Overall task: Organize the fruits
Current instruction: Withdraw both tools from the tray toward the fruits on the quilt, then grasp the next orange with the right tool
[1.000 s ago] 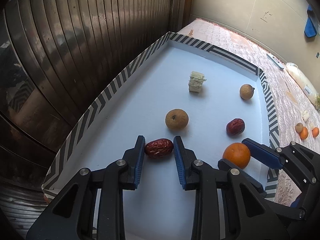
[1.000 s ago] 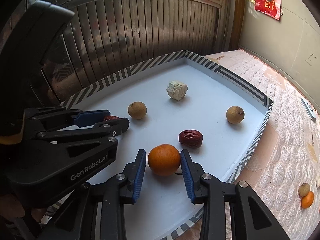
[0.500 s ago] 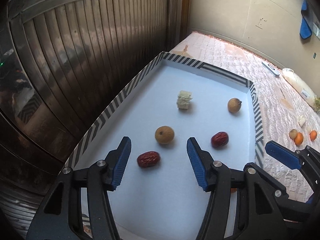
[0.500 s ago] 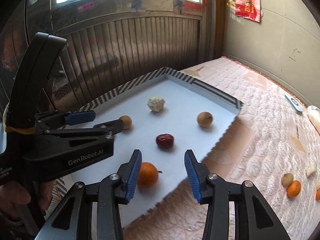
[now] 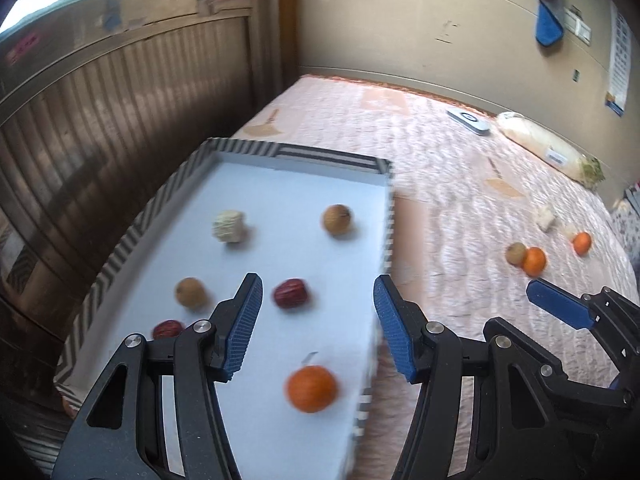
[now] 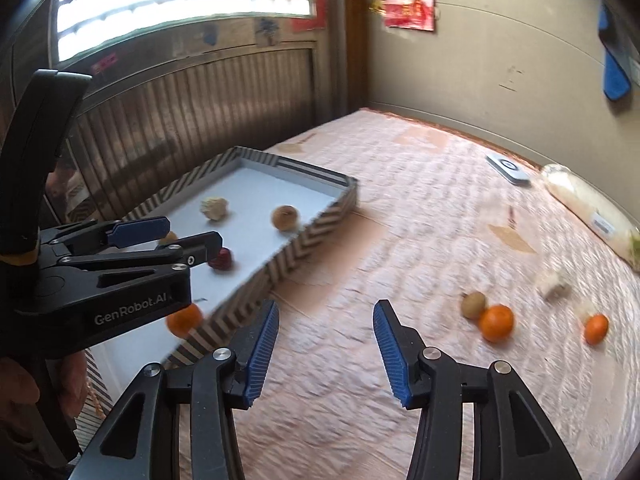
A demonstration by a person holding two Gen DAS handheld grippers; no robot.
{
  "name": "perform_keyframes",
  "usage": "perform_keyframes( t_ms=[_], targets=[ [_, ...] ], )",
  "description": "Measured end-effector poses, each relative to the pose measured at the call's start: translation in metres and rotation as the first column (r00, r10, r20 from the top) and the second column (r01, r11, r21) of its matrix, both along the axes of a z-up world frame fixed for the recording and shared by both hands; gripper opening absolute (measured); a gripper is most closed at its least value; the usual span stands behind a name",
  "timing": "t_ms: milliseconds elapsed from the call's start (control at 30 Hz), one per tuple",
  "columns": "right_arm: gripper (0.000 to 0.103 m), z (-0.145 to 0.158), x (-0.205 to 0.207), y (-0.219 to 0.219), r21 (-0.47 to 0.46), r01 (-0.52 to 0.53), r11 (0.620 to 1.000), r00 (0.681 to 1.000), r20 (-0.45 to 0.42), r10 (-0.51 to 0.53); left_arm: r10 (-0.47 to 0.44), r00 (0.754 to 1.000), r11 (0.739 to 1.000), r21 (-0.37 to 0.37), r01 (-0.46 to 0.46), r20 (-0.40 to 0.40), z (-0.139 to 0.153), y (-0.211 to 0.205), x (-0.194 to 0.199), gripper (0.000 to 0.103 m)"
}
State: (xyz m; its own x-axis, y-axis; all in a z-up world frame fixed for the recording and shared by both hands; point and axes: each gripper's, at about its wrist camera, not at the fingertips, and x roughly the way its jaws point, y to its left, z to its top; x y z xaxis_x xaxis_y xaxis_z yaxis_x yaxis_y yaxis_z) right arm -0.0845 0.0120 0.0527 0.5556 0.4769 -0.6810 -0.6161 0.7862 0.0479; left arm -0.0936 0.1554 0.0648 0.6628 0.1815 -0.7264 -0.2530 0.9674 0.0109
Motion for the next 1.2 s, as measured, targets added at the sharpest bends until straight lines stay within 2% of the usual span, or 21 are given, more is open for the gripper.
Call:
perform_keyframes(
  t_ms=[200, 367, 567, 667, 800, 1000, 1033, 1067, 1200],
  targets=[
    [0.048, -0.003, 0.004, -0.04, -0.014, 0.087, 0.996, 0.996, -0.004, -0.087, -0.077, 0.997, 0.997, 0.012, 0.078, -0.009, -0.001, -0.04, 0.016, 0.058],
    [0.048, -0.01, 0.01, -0.08, -0.014, 0.164, 0.986, 0.986, -0.022, -0.164, -0.148, 0.988, 0.989, -0.007, 0.148, -0.038, -0.007, -0.068, 0.029, 0.058],
    [0.048, -0.023, 0.027, -0.121, 0.002, 0.241, 0.97, 0.968, -0.074, -0.241, -0.182, 0.98, 0.983, -0.027, 0.18, -0.077, -0.016, -0.085, 0.042, 0.058],
    [0.048, -0.028, 0.038, -0.122, 0.026, 0.228, 0.973, 0.97, -0.094, -0.224, -0.19, 0.977, 0.982, -0.032, 0.188, -0.092, -0.019, -0.09, 0.048, 0.058],
    [0.048, -0.034, 0.059, -0.107, -0.015, 0.169, 0.986, 0.982, -0.084, -0.17, -0.204, 0.974, 0.979, -0.033, 0.201, -0.102, -0.018, -0.096, 0.056, 0.058],
    [0.048, -0.043, 0.091, -0.088, -0.02, 0.112, 0.994, 0.989, -0.099, -0.113, -0.214, 0.969, 0.976, -0.058, 0.208, -0.123, -0.02, -0.101, 0.07, 0.058],
    [0.045, -0.047, 0.095, -0.087, -0.04, 0.115, 0.993, 0.986, -0.114, -0.118, -0.219, 0.967, 0.975, -0.064, 0.212, -0.131, -0.021, -0.103, 0.073, 0.058],
    [0.03, -0.051, 0.097, -0.087, -0.053, 0.114, 0.992, 0.984, -0.134, -0.12, -0.222, 0.966, 0.975, -0.065, 0.215, -0.136, -0.022, -0.104, 0.075, 0.058],
    [0.029, -0.043, 0.089, -0.099, -0.02, 0.131, 0.991, 0.984, -0.122, -0.132, -0.234, 0.96, 0.971, -0.074, 0.225, -0.151, -0.025, -0.115, 0.087, 0.058]
  ],
)
